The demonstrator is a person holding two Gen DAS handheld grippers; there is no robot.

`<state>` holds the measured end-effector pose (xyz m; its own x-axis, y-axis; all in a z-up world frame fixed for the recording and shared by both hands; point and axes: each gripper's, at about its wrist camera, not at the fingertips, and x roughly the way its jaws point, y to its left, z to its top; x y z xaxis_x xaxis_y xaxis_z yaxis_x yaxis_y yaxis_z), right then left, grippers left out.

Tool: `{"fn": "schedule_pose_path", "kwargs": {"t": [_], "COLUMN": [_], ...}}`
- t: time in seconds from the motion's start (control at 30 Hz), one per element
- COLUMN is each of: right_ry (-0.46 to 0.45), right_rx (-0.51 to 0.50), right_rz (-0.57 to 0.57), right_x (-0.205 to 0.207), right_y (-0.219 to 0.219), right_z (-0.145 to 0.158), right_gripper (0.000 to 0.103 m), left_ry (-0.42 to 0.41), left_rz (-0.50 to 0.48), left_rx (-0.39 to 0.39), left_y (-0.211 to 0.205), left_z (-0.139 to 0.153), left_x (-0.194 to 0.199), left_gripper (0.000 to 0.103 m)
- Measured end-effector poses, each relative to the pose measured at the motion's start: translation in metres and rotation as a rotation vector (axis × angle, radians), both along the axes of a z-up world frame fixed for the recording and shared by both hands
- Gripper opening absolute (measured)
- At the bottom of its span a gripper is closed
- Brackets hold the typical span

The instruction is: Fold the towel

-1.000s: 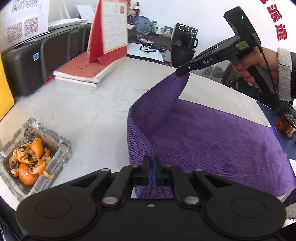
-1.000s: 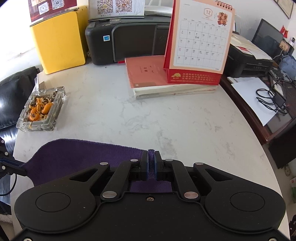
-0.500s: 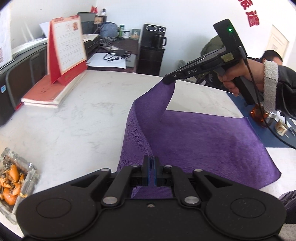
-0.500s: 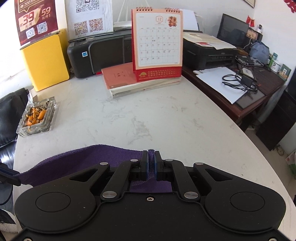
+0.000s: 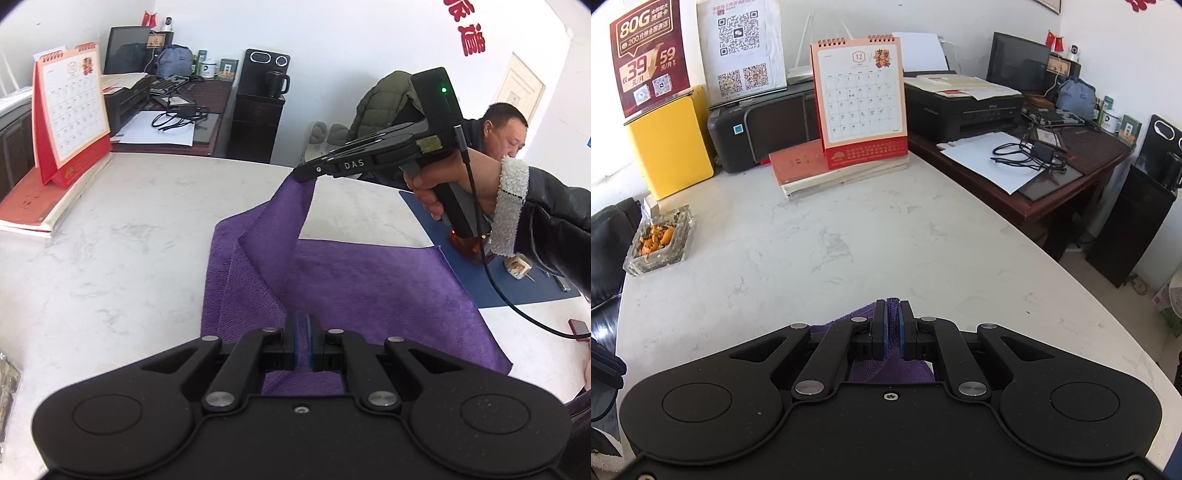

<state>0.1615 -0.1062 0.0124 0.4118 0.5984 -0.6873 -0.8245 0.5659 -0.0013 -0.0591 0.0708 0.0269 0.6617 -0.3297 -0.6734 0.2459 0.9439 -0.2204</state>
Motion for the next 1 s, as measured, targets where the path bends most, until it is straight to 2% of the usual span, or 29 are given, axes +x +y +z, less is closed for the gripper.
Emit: {"fn": "schedule_pose_path", "kwargs": {"t": [0.17, 0.3, 0.4, 0.57, 0.87, 0.93, 1.0], "right_ry": [0.008, 0.023, 0.036, 0.065, 0.094, 0.101, 0.103], "right_rx": [0.025, 0.035, 0.021, 0.015, 0.014, 0.016, 0.015], "right_rz": [-0.010, -0.009, -0.002, -0.003, 0.003, 0.009, 0.016], "right_x": [0.000, -0.002, -0.002, 0.003, 0.016, 0.018, 0.020], "right_y": [-0.014, -0.022, -0.025, -0.029, -0.031, -0.030, -0.029], "right_z": [-0.007, -0.016, -0.023, -0.030, -0.037, -0.038, -0.040], "right_gripper": [0.005, 0.005, 0.005, 0.005, 0.005, 0.005, 0.005], "left_ry": [0.047, 0.061, 0.071, 0.077, 0.089, 0.092, 0.098], "left_rz": [-0.032, -0.066, -0.083, -0.107, -0.103, -0.101, -0.088], "left_rx": [0.062, 0.136, 0.223, 0.305, 0.302, 0.299, 0.272], "left_y": [-0.020, -0.042, -0.060, -0.078, -0.072, -0.070, -0.066], "left_z": [-0.029, -0.058, -0.078, -0.098, -0.117, -0.121, -0.119], "left_x": [0.008, 0.016, 0.025, 0.036, 0.047, 0.050, 0.050], "left_gripper": [0.005, 0.020, 0.023, 0.028, 0.034, 0.034, 0.029]}}
